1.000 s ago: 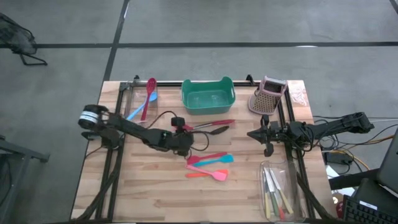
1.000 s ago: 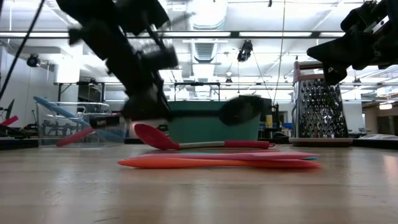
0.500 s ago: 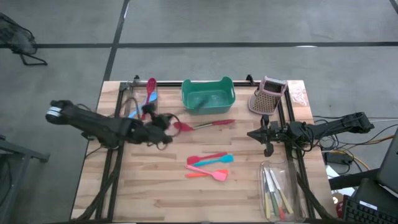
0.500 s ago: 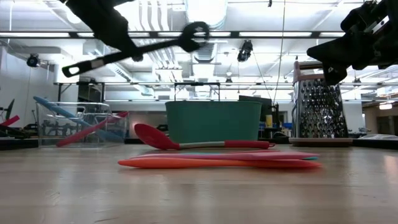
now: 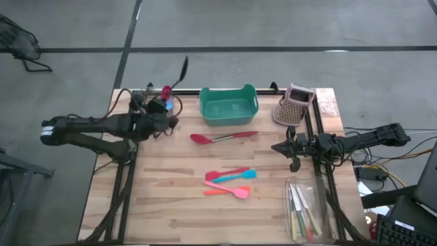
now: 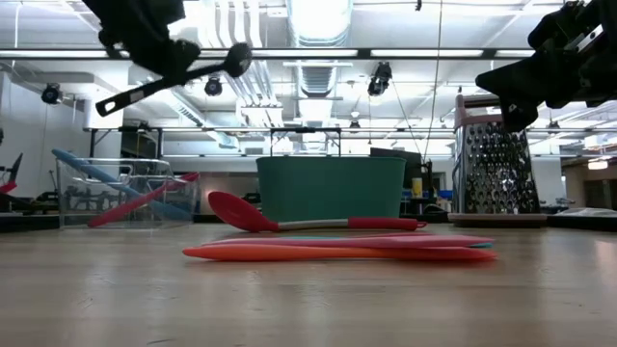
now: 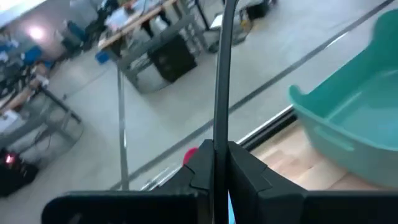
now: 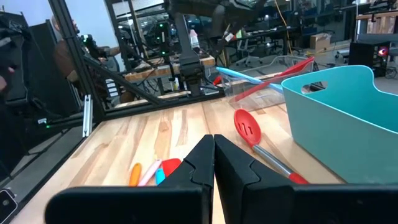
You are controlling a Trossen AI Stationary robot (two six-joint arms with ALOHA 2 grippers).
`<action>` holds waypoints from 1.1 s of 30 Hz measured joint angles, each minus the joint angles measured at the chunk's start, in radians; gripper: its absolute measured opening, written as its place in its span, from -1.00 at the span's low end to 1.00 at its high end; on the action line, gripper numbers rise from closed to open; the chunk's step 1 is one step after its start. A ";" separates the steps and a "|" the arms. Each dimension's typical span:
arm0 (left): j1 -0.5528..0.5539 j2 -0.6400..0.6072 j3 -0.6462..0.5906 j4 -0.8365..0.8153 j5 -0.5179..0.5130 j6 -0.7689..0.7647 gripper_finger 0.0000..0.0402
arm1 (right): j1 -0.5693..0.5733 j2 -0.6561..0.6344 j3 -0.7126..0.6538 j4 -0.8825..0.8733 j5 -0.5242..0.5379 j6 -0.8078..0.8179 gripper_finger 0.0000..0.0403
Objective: Pick & Place Kitchen Items
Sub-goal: Put the black slotted spoon into the top transparent bin
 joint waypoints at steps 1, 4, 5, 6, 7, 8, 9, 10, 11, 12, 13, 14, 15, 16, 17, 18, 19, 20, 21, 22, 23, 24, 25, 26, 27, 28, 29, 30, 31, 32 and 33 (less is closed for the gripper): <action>0.026 0.002 -0.006 0.001 0.020 0.000 -0.85 | 0.000 0.000 0.000 0.000 0.000 0.000 -0.96; 0.098 0.011 -0.036 0.000 0.042 -0.014 -0.85 | 0.000 0.000 0.000 0.000 0.000 0.000 -0.96; 0.117 0.013 -0.051 -0.001 0.041 -0.028 -0.85 | 0.000 0.000 0.000 0.000 0.000 0.000 -0.96; 0.134 0.014 -0.067 0.002 0.041 -0.042 -0.85 | 0.000 0.000 0.000 0.000 0.000 0.000 -0.96; 0.151 0.015 -0.084 0.006 0.040 -0.055 -0.85 | 0.000 0.000 0.000 0.000 0.000 0.000 -0.96; 0.170 0.016 -0.103 0.011 0.039 -0.062 -0.85 | 0.000 0.000 0.000 0.000 0.000 0.000 -0.96; 0.187 0.018 -0.123 0.015 0.036 -0.070 -0.85 | 0.000 0.000 0.000 0.000 0.000 0.000 -0.96; 0.205 0.018 -0.145 0.019 0.032 -0.083 -0.85 | 0.000 0.000 0.000 0.000 0.000 0.000 -0.96; 0.222 0.019 -0.165 0.021 0.031 -0.100 -0.84 | 0.000 0.000 0.000 0.000 0.000 0.000 -0.96; 0.239 0.018 -0.188 0.029 0.031 -0.120 -0.84 | 0.000 0.000 0.000 0.000 0.000 0.000 -0.96; 0.253 0.018 -0.211 0.045 0.031 -0.135 -0.84 | 0.000 0.000 0.000 0.000 0.000 0.000 -0.96; 0.263 0.018 -0.231 0.064 0.033 -0.140 -0.84 | 0.000 0.000 0.000 0.000 0.000 0.000 -0.96; 0.270 0.018 -0.253 0.084 0.039 -0.145 -0.84 | 0.000 0.000 0.000 0.000 0.000 0.000 -0.96; 0.274 0.019 -0.274 0.110 0.044 -0.145 -0.84 | 0.000 0.000 0.000 0.000 0.000 0.000 -0.96; 0.277 0.019 -0.295 0.143 0.050 -0.140 -0.84 | 0.000 0.000 0.000 0.000 0.000 0.000 -0.96; 0.278 0.020 -0.315 0.177 0.060 -0.132 -0.84 | 0.000 0.000 0.000 0.000 0.000 0.000 -0.96; 0.278 0.020 -0.333 0.217 0.068 -0.122 -0.84 | 0.000 0.000 0.000 0.000 0.000 0.000 -0.96; 0.278 0.019 -0.349 0.257 0.075 -0.103 -0.84 | 0.000 0.000 0.000 0.000 0.000 0.000 -0.96; 0.278 0.019 -0.363 0.291 0.084 -0.085 -0.84 | 0.000 0.000 0.000 0.000 0.000 0.000 -0.96; 0.278 0.019 -0.376 0.319 0.097 -0.076 -0.84 | 0.000 0.000 0.000 0.000 0.000 0.000 -0.96; 0.278 0.019 -0.386 0.337 0.104 -0.071 -0.84 | 0.000 0.000 0.000 0.000 0.000 0.000 -0.96; 0.278 0.019 -0.394 0.355 0.113 -0.073 -0.84 | 0.000 0.000 0.000 0.000 0.000 0.000 -0.96; 0.278 0.019 -0.401 0.369 0.119 -0.081 -0.84 | 0.000 0.000 0.000 0.000 0.000 0.000 -0.96; 0.278 0.019 -0.406 0.373 0.122 -0.093 -0.84 | 0.000 0.000 0.000 0.000 0.000 0.000 -0.96; 0.279 0.019 -0.410 0.373 0.131 -0.105 -0.84 | 0.000 0.000 0.000 0.000 0.000 0.000 -0.96; 0.281 0.020 -0.412 0.372 0.139 -0.111 -0.84 | 0.000 0.000 0.000 0.000 0.000 0.000 -0.96; 0.281 0.020 -0.416 0.373 0.140 -0.111 -0.84 | 0.000 0.000 0.000 0.000 0.000 0.000 -0.96; 0.281 0.020 -0.419 0.373 0.141 -0.112 -0.84 | 0.000 0.000 0.000 0.000 0.000 0.000 -0.96; 0.281 0.020 -0.421 0.371 0.144 -0.113 -0.84 | 0.000 0.000 0.000 0.000 0.000 0.000 -0.96; 0.281 0.020 -0.422 0.369 0.147 -0.120 -0.84 | 0.000 0.000 0.000 0.000 0.000 0.000 -0.96; 0.281 0.020 -0.423 0.369 0.151 -0.131 -0.84 | 0.000 0.000 0.000 0.000 0.000 0.000 -0.96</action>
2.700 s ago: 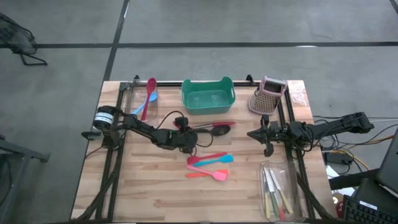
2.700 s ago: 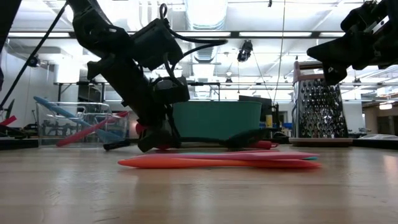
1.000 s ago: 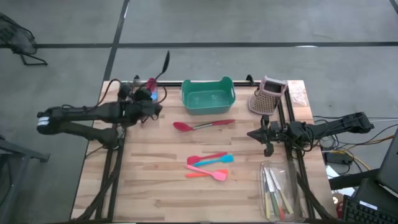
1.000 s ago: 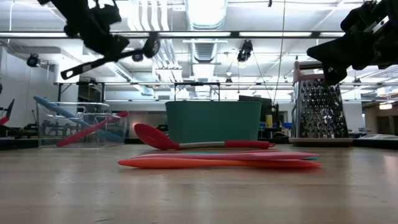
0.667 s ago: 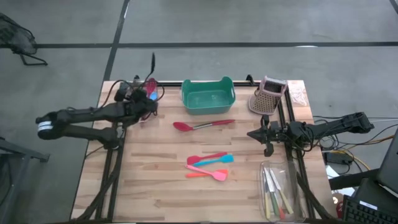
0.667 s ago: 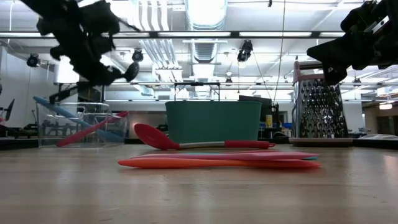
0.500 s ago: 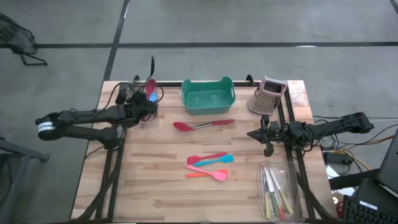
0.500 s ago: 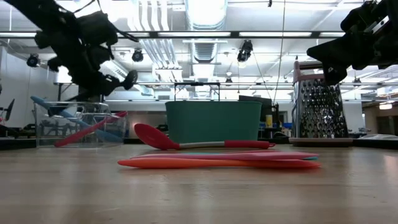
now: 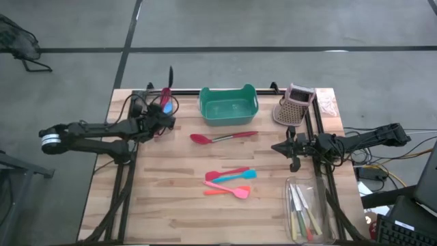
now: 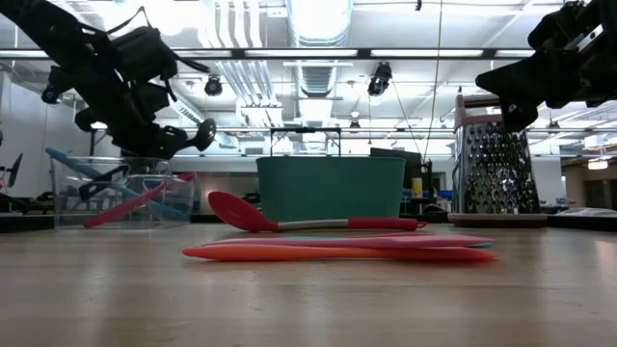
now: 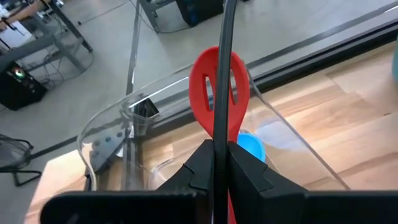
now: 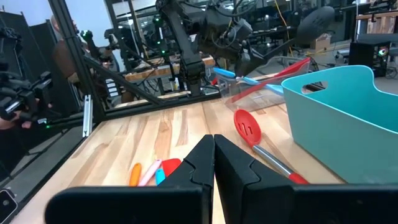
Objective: Pick & Place Kitchen Items
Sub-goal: Put the black slotted spoon into the top transparent bin
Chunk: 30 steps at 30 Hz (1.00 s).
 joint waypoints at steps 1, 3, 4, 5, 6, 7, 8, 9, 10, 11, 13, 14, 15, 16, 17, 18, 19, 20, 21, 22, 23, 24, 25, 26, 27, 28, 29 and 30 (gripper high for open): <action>0.000 0.000 -0.001 0.001 0.005 -0.009 -0.84 | 0.000 0.000 0.000 0.000 0.000 0.000 -0.96; 0.000 0.000 -0.006 0.000 0.011 -0.023 -0.84 | 0.000 0.000 0.000 0.000 0.000 0.000 -0.96; 0.001 0.000 -0.008 0.000 0.012 -0.029 -0.84 | 0.000 0.000 0.000 0.000 0.000 0.000 -0.96; 0.003 0.000 -0.009 0.000 0.012 -0.036 -0.84 | 0.000 0.000 0.000 0.000 0.000 0.000 -0.96; 0.005 0.000 -0.010 0.000 0.012 -0.043 -0.84 | 0.000 0.000 0.000 0.000 0.000 0.000 -0.96; 0.005 0.000 -0.010 0.000 0.011 -0.051 -0.84 | 0.000 0.000 0.000 0.000 0.000 0.000 -0.96; 0.005 0.000 -0.011 0.000 0.011 -0.058 -0.84 | 0.000 0.000 0.000 0.000 0.000 0.000 -0.96; 0.006 0.000 -0.011 0.000 0.011 -0.063 -0.84 | 0.000 0.000 0.000 0.000 0.000 0.000 -0.96; 0.006 0.000 -0.011 0.000 0.011 -0.067 -0.84 | 0.000 0.000 0.000 0.000 0.000 0.000 -0.96; 0.006 0.000 -0.011 0.000 0.011 -0.074 -0.84 | 0.000 0.000 0.000 0.000 0.000 0.000 -0.96; 0.006 0.000 -0.011 0.000 0.011 -0.102 -0.84 | 0.000 0.000 0.000 0.000 0.000 0.000 -0.96; 0.006 0.000 -0.011 0.000 0.011 -0.115 -0.84 | 0.000 0.000 0.000 0.000 0.000 0.000 -0.96; 0.006 0.000 -0.011 0.000 0.011 -0.125 -0.84 | 0.000 0.000 0.000 0.000 0.000 0.000 -0.96; 0.006 0.000 -0.011 0.000 0.011 -0.131 -0.84 | 0.000 0.000 0.000 0.000 0.000 0.000 -0.96; 0.006 0.000 -0.011 0.000 0.011 -0.135 -0.84 | 0.000 0.000 0.000 0.000 0.000 0.000 -0.96; 0.006 0.000 -0.012 0.000 0.011 -0.136 -0.84 | 0.000 0.000 0.000 0.000 0.000 0.000 -0.96; 0.006 0.000 -0.013 -0.001 0.011 -0.136 -0.84 | 0.000 0.000 0.000 0.000 0.000 0.000 -0.96; 0.006 0.000 -0.013 -0.003 0.013 -0.137 -0.84 | 0.000 0.000 0.000 0.000 0.000 0.000 -0.96; 0.006 0.000 -0.013 -0.007 0.017 -0.139 -0.84 | 0.000 0.000 0.000 0.000 0.000 0.000 -0.96; 0.006 0.000 -0.013 -0.012 0.022 -0.139 -0.84 | 0.000 0.000 0.000 0.000 0.000 0.000 -0.96; 0.006 0.000 -0.013 -0.019 0.025 -0.139 -0.83 | 0.000 0.000 0.000 0.000 0.000 0.000 -0.96; 0.006 0.000 -0.013 -0.027 0.025 -0.139 -0.82 | 0.000 0.000 0.000 0.000 0.000 0.000 -0.96; 0.006 0.000 -0.013 -0.034 0.024 -0.146 -0.81 | 0.000 0.000 0.000 0.000 0.000 0.000 -0.96; 0.006 0.000 -0.013 -0.041 0.021 -0.156 -0.79 | 0.000 0.000 0.000 0.000 0.000 0.000 -0.96; 0.006 0.000 -0.013 -0.050 0.018 -0.164 -0.76 | 0.000 0.000 0.000 0.000 0.000 0.000 -0.96; 0.006 0.000 -0.013 -0.053 0.017 -0.168 -0.73 | 0.000 0.000 0.000 0.000 0.000 0.000 -0.96; 0.006 0.000 -0.013 -0.052 0.017 -0.169 -0.69 | 0.000 0.000 0.000 0.000 0.000 0.000 -0.96; 0.006 0.000 -0.013 -0.052 0.016 -0.170 -0.66 | 0.000 0.000 0.000 0.000 0.000 0.000 -0.96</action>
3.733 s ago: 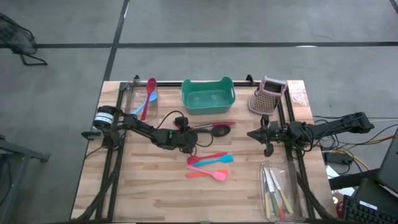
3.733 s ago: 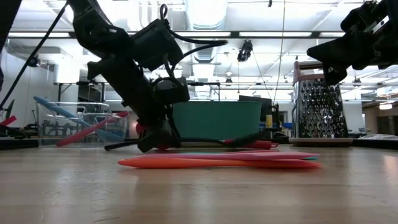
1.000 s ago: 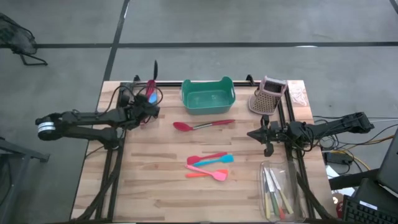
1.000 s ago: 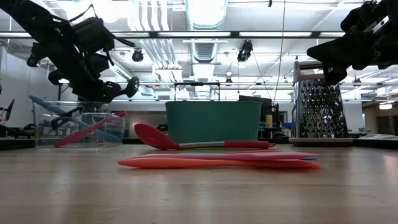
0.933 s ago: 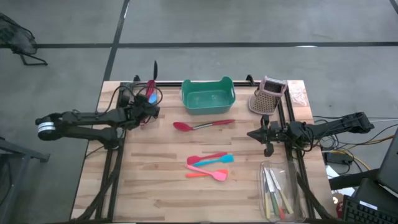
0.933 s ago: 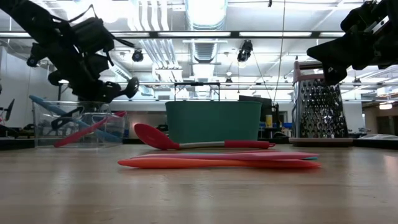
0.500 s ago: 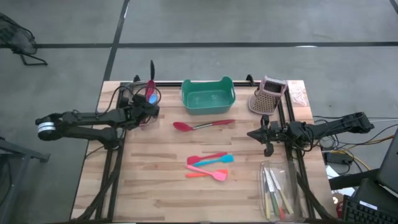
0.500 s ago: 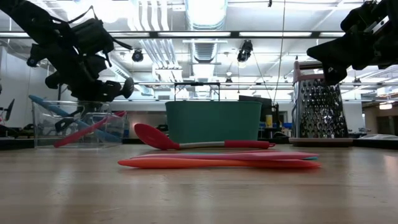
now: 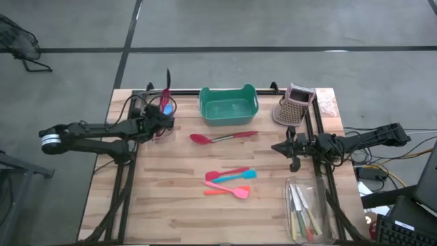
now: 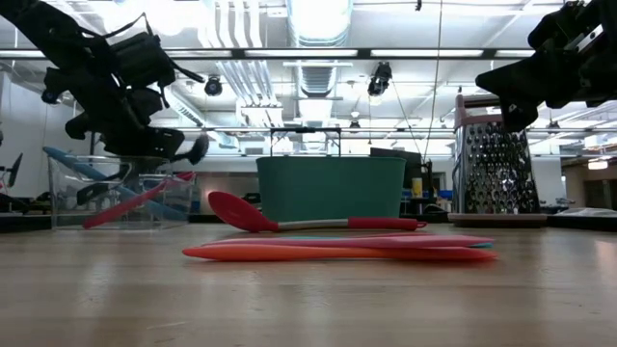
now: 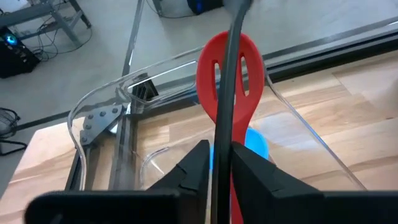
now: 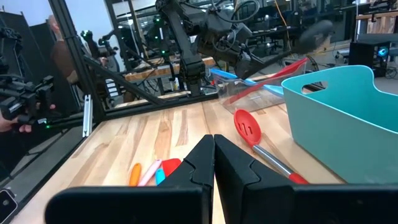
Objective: Pick & Place Kitchen Items
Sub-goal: Put the black slotted spoon into the top transparent bin, then put the light red slotted spoon into the top transparent bin
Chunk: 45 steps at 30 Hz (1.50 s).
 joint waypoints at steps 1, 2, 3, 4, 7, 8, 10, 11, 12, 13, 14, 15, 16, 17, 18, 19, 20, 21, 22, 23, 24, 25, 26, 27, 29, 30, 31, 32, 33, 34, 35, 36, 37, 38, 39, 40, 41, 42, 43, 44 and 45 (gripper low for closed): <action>0.000 0.000 0.000 0.000 0.000 0.000 -0.62 | 0.000 0.000 0.000 0.000 0.000 0.000 -0.96; 0.000 0.000 0.000 0.000 -0.001 -0.001 -0.59 | 0.000 0.000 0.000 0.000 0.000 0.000 -0.96; 0.000 0.000 0.000 0.000 -0.002 -0.001 -0.56 | 0.000 0.000 0.000 0.000 0.000 0.000 -0.96; 0.000 0.000 0.000 0.000 -0.002 -0.001 -0.53 | 0.000 0.000 0.000 0.000 0.000 0.000 -0.96; 0.000 0.000 0.000 0.000 -0.002 -0.001 -0.47 | 0.000 0.000 0.000 0.000 0.000 0.000 -0.96; 0.000 0.000 0.000 0.000 -0.002 -0.001 -0.46 | 0.000 0.000 0.000 0.000 0.000 0.000 -0.96; 0.000 -0.001 0.000 0.001 -0.001 0.000 -0.45 | 0.000 0.000 0.000 0.000 0.000 0.000 -0.96; 0.000 -0.002 0.000 0.002 -0.002 0.004 -0.44 | 0.000 0.000 0.000 0.000 0.000 0.000 -0.96; 0.000 -0.004 0.000 0.003 -0.001 0.009 -0.44 | 0.000 0.000 0.000 0.000 0.000 0.000 -0.96; 0.000 -0.006 0.000 0.003 -0.001 0.017 -0.44 | 0.000 0.000 0.000 0.000 0.000 0.000 -0.96; 0.000 -0.007 0.000 0.004 -0.001 0.026 -0.44 | 0.000 0.000 0.000 0.000 0.000 0.000 -0.96; 0.000 -0.009 0.001 0.003 0.000 0.032 -0.44 | 0.000 0.000 0.000 0.000 0.000 0.000 -0.96; -0.001 -0.012 0.005 0.001 0.002 0.038 -0.44 | 0.000 0.000 0.000 0.000 0.000 0.000 -0.96; -0.003 -0.015 0.010 0.002 0.007 0.047 -0.44 | 0.000 0.000 0.000 0.000 0.000 0.000 -0.96; -0.005 -0.020 0.017 0.002 0.015 0.062 -0.44 | 0.000 0.000 0.000 0.000 0.000 0.000 -0.96; -0.008 -0.023 0.025 0.003 0.023 0.071 -0.44 | 0.000 0.000 0.000 0.000 0.000 0.000 -0.96; -0.010 -0.025 0.033 0.004 0.031 0.081 -0.44 | 0.000 0.000 0.000 0.000 0.000 0.000 -0.96; -0.014 -0.029 0.040 0.004 0.041 0.089 -0.44 | 0.000 0.000 0.000 0.000 0.000 0.000 -0.96; -0.017 -0.033 0.048 0.003 0.058 0.097 -0.44 | 0.000 0.000 0.000 0.000 0.000 0.000 -0.96; -0.022 -0.036 0.058 0.007 0.073 0.108 -0.44 | 0.000 0.000 0.000 0.000 0.000 0.000 -0.96; -0.027 -0.037 0.069 0.012 0.091 0.119 -0.44 | 0.000 0.000 0.000 0.000 0.000 0.000 -0.96; -0.035 -0.037 0.079 0.021 0.112 0.134 -0.44 | 0.000 0.000 0.000 0.000 0.000 0.000 -0.96; -0.043 -0.037 0.087 0.027 0.135 0.151 -0.44 | 0.000 0.000 0.000 0.000 0.000 0.000 -0.96; -0.053 -0.037 0.094 0.038 0.158 0.169 -0.44 | 0.000 0.000 0.000 0.000 0.000 0.000 -0.96; -0.080 -0.037 0.104 0.068 0.223 0.228 -0.44 | 0.000 0.000 0.000 0.000 0.000 0.000 -0.96; -0.098 -0.037 0.104 0.091 0.262 0.269 -0.44 | 0.000 0.000 0.000 0.000 0.000 0.000 -0.96; -0.116 -0.036 0.104 0.114 0.306 0.310 -0.44 | 0.000 0.000 0.000 0.000 0.000 0.000 -0.96; -0.135 -0.036 0.101 0.142 0.354 0.343 -0.44 | 0.000 0.000 0.000 0.000 0.000 0.000 -0.96; -0.152 -0.034 0.099 0.166 0.404 0.368 -0.44 | 0.000 0.000 0.000 0.000 0.000 0.000 -0.96; -0.169 -0.032 0.098 0.192 0.457 0.382 -0.44 | 0.000 0.000 0.000 0.000 0.000 0.000 -0.96; -0.183 -0.029 0.098 0.220 0.520 0.394 -0.44 | 0.000 0.000 0.000 0.000 0.000 0.000 -0.96; -0.196 -0.028 0.098 0.243 0.584 0.411 -0.44 | 0.000 0.000 0.000 0.000 0.000 0.000 -0.96; -0.207 -0.026 0.098 0.261 0.644 0.431 -0.44 | 0.000 0.000 0.000 0.000 0.000 0.000 -0.96; -0.216 -0.022 0.098 0.278 0.696 0.448 -0.44 | 0.000 0.000 0.000 0.000 0.000 0.000 -0.96; -0.224 -0.017 0.098 0.288 0.728 0.459 -0.44 | 0.000 0.000 0.000 0.000 0.000 0.000 -0.96; -0.232 -0.010 0.098 0.285 0.744 0.465 -0.44 | 0.000 0.000 0.000 0.000 0.000 0.000 -0.96; -0.237 0.000 0.098 0.280 0.746 0.475 -0.44 | 0.000 0.000 0.000 0.000 0.000 0.000 -0.96; -0.241 0.010 0.098 0.273 0.745 0.482 -0.44 | 0.000 0.000 0.000 0.000 0.000 0.000 -0.96; -0.243 0.024 0.097 0.266 0.740 0.485 -0.44 | 0.000 0.000 0.000 0.000 0.000 0.000 -0.96; -0.243 0.041 0.097 0.265 0.737 0.488 -0.44 | 0.000 0.000 0.000 0.000 0.000 0.000 -0.96; -0.243 0.058 0.097 0.266 0.734 0.495 -0.44 | 0.000 0.000 0.000 0.000 0.000 0.000 -0.96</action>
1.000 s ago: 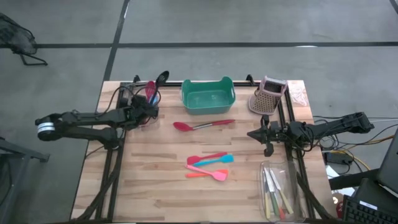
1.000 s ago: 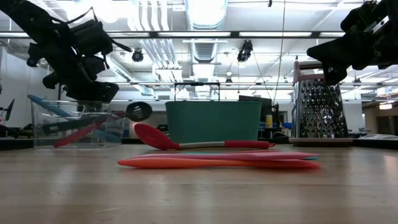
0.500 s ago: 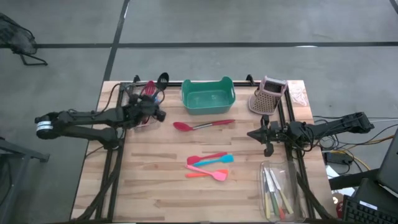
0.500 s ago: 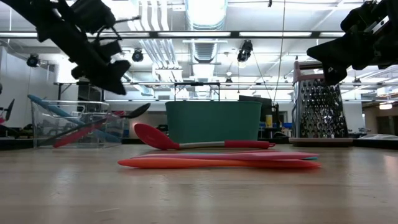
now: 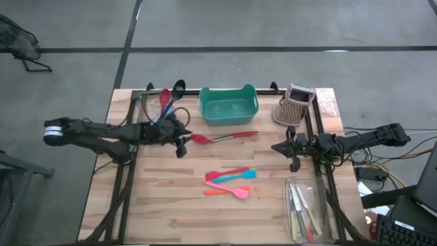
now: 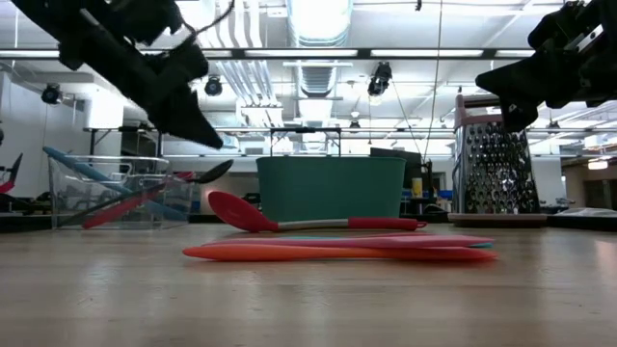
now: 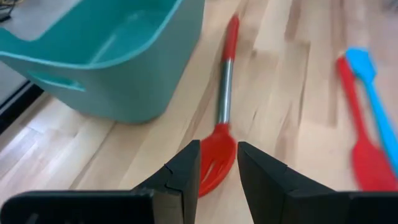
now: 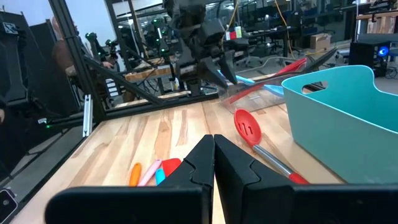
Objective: Pick & Place Kitchen Items
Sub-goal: Put the light red slotted spoon into the top transparent bin
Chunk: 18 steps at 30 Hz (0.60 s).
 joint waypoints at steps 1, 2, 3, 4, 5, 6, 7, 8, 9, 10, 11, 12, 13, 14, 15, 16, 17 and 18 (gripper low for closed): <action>0.000 0.019 0.000 0.000 -0.001 0.012 -0.44 | 0.000 0.000 0.000 0.000 0.000 0.000 -0.96; 0.000 0.038 0.000 0.000 -0.002 0.028 -0.44 | 0.000 0.000 0.000 0.000 0.000 0.000 -0.96; -0.002 0.058 0.000 0.000 -0.004 0.050 -0.44 | 0.000 0.000 0.000 0.000 0.000 0.000 -0.96; -0.004 0.082 0.000 0.000 -0.004 0.068 -0.44 | 0.000 0.000 0.000 0.000 0.000 0.000 -0.96; -0.006 0.105 0.003 -0.001 -0.005 0.078 -0.44 | 0.000 0.000 0.000 0.000 0.000 0.000 -0.96; -0.007 0.130 0.009 -0.003 -0.004 0.085 -0.44 | 0.000 0.000 0.000 0.000 0.000 0.000 -0.96; -0.009 0.156 0.018 -0.004 -0.004 0.097 -0.43 | 0.000 0.000 0.000 0.000 0.000 0.000 -0.96; -0.012 0.178 0.029 -0.001 -0.008 0.108 -0.42 | 0.000 0.000 0.000 0.000 0.000 0.000 -0.96; -0.014 0.199 0.040 0.000 -0.021 0.116 -0.40 | 0.000 0.000 0.000 0.000 0.000 0.000 -0.96; -0.017 0.220 0.052 0.000 -0.037 0.124 -0.38 | 0.000 0.000 0.000 0.000 0.000 0.000 -0.96; -0.020 0.241 0.065 0.001 -0.052 0.138 -0.35 | 0.000 0.000 0.000 0.000 0.000 0.000 -0.96; -0.024 0.260 0.078 0.002 -0.064 0.158 -0.33 | 0.000 0.000 0.000 0.000 0.000 0.000 -0.96; -0.028 0.277 0.089 -0.001 -0.072 0.175 -0.29 | 0.000 0.000 0.000 0.000 0.000 0.000 -0.96; -0.032 0.293 0.100 -0.003 -0.072 0.185 -0.26 | 0.000 0.000 0.000 0.000 0.000 0.000 -0.96; -0.036 0.307 0.112 -0.003 -0.072 0.193 -0.23 | 0.000 0.000 0.000 0.000 0.000 0.000 -0.96; -0.043 0.320 0.123 -0.008 -0.071 0.195 -0.20 | 0.000 0.000 0.000 0.000 0.000 0.000 -0.96; -0.049 0.331 0.132 -0.018 -0.065 0.196 -0.17 | 0.000 0.000 0.000 0.000 0.000 0.000 -0.96; -0.057 0.341 0.140 -0.030 -0.064 0.198 -0.14 | 0.000 0.000 0.000 0.000 0.000 0.000 -0.96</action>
